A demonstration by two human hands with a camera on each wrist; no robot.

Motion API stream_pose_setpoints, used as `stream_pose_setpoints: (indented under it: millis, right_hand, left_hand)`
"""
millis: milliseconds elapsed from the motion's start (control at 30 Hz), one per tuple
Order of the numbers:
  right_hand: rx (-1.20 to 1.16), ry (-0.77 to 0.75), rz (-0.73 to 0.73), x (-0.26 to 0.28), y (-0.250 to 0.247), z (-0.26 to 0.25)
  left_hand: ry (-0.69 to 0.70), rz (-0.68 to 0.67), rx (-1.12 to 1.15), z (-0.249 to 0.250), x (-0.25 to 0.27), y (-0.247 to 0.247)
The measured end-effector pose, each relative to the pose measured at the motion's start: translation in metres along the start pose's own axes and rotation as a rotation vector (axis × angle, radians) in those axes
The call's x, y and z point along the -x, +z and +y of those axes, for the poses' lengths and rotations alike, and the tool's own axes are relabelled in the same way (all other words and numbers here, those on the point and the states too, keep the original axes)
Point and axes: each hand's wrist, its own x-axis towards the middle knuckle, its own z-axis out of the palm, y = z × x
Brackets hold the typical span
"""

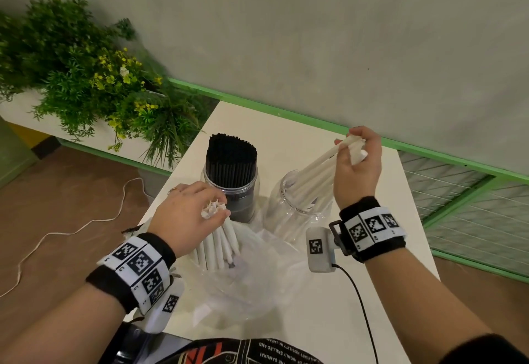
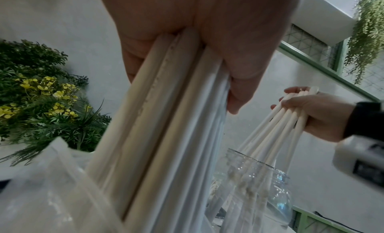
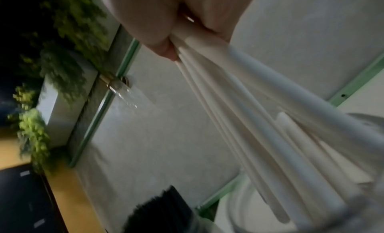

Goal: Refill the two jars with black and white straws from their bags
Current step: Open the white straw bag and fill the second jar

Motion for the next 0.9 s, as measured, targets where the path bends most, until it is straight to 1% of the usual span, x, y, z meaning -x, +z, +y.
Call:
stream_pose_setpoints:
  millis: [133, 200, 300, 467, 533, 600, 667, 733, 800, 900]
  right_hand:
    - [0.109, -0.037, -0.055, 0.011, 0.007, 0.028]
    - [0.188, -0.024, -0.12, 0.016, 0.009, 0.042]
    - [0.276, 0.035, -0.245, 0.02, 0.007, 0.058]
    - [0.284, 0.158, -0.354, 0.016, -0.002, 0.069]
    - [0.247, 0.213, -0.447, 0.014, -0.005, 0.065]
    - [0.241, 0.227, -0.552, 0.013, -0.01, 0.063]
    - [0.286, 0.222, -0.615, 0.011, -0.016, 0.062]
    - [0.333, 0.193, -0.592, 0.009, -0.021, 0.062]
    - [0.361, 0.123, -0.519, 0.008, -0.024, 0.061]
    - [0.544, -0.095, -0.424, 0.007, -0.026, 0.066]
  left_hand:
    - [0.0, 0.004, 0.008, 0.001, 0.0, -0.001]
    - [-0.002, 0.001, 0.007, 0.0, 0.001, 0.0]
    - [0.002, -0.002, 0.002, 0.0, 0.001, 0.001]
    - [0.005, 0.007, 0.001, -0.001, 0.002, 0.001]
    - [0.004, 0.008, 0.008, -0.001, 0.002, 0.001]
    - [0.002, 0.006, 0.01, -0.001, 0.002, 0.0]
    - [0.004, 0.004, 0.009, 0.0, 0.002, 0.0]
    - [0.005, 0.005, 0.006, 0.0, 0.002, 0.0]
    - [0.003, 0.004, 0.003, 0.0, 0.001, 0.0]
    - [-0.003, 0.007, 0.001, 0.0, 0.001, 0.0]
